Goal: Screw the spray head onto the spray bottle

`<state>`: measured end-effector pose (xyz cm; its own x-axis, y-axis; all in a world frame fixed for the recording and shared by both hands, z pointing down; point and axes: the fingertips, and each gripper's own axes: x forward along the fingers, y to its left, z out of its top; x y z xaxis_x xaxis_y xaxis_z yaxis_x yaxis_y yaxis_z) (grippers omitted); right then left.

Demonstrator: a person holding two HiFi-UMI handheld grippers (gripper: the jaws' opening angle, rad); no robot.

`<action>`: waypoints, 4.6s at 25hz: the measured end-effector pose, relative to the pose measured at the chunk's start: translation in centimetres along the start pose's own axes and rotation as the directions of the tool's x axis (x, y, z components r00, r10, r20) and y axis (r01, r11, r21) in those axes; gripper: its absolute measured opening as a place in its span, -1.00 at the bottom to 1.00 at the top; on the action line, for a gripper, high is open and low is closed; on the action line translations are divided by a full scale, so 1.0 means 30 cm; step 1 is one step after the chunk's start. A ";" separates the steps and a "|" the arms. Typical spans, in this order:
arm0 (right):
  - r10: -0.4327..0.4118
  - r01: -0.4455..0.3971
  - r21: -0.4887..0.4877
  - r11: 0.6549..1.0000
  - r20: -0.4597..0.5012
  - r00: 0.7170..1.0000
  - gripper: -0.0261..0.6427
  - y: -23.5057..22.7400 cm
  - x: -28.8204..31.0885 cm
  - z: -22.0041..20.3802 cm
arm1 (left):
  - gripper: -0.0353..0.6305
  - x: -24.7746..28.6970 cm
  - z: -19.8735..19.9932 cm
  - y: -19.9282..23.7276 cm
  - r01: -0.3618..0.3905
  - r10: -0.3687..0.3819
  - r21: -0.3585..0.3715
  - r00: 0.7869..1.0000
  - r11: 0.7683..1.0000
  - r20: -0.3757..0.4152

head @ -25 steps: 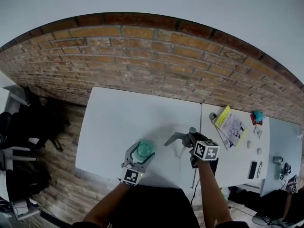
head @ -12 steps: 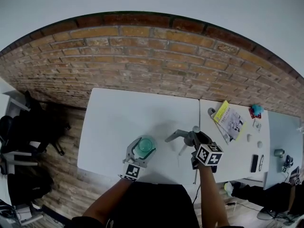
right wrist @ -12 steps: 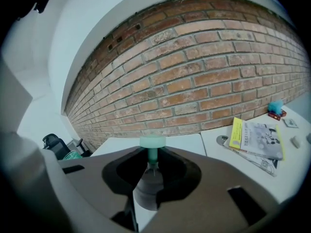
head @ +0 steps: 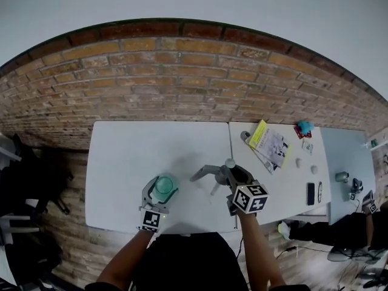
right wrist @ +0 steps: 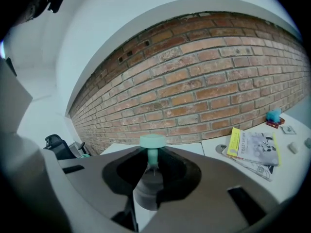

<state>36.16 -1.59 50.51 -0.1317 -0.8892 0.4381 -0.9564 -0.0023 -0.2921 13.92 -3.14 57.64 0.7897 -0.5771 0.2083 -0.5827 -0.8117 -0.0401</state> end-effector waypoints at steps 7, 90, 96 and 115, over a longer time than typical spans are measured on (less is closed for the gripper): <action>0.024 -0.023 -0.021 1.000 0.055 0.998 -0.71 0.023 -0.023 0.079 | 0.07 0.009 -0.001 -0.015 0.022 -0.022 0.007 1.000 1.000 -0.020; 0.350 -0.275 -0.272 0.922 0.280 0.894 -0.71 0.628 -0.196 0.652 | 0.09 0.013 -0.050 -0.054 0.112 -0.113 0.063 0.994 0.992 0.008; 0.377 -0.299 -0.288 0.910 0.272 0.885 -0.71 0.668 -0.192 0.649 | 0.09 0.004 -0.073 -0.046 0.110 -0.110 0.056 0.994 0.992 -0.011; 0.436 -0.355 -0.288 0.889 0.300 0.848 -0.71 0.756 -0.202 0.727 | 0.09 0.012 -0.061 -0.057 0.127 -0.127 0.066 0.992 0.990 -0.002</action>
<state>20.96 -6.24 22.70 -0.4505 -0.8927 -0.0106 -0.8789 0.4456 -0.1701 14.85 -1.78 59.58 0.8569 -0.4693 0.2133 -0.4639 -0.8825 -0.0777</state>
